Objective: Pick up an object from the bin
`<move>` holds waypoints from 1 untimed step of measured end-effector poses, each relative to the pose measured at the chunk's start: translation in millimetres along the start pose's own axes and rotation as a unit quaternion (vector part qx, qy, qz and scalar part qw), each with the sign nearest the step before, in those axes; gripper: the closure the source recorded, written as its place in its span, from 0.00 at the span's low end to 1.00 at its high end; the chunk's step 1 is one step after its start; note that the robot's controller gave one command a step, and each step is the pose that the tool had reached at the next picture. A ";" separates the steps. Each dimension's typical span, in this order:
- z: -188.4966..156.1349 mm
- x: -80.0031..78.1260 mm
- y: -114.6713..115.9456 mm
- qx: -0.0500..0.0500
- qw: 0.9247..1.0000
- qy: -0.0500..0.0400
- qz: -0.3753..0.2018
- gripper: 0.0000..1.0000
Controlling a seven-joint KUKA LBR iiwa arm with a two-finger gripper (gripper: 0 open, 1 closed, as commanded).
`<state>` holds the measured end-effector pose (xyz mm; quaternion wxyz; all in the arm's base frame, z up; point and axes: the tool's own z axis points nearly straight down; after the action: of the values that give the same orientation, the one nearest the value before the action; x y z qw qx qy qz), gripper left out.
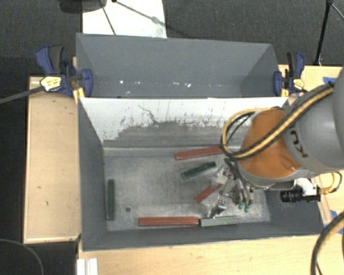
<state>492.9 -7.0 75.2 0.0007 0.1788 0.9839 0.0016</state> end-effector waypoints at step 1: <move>-2.8 -7.2 -1.2 -0.001 1.000 -0.013 0.001 1.00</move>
Offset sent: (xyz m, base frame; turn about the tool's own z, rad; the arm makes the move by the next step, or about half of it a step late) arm 0.0000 0.0000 0.0000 0.0000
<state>499.1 -10.7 78.0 0.0139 0.1796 0.9836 0.0002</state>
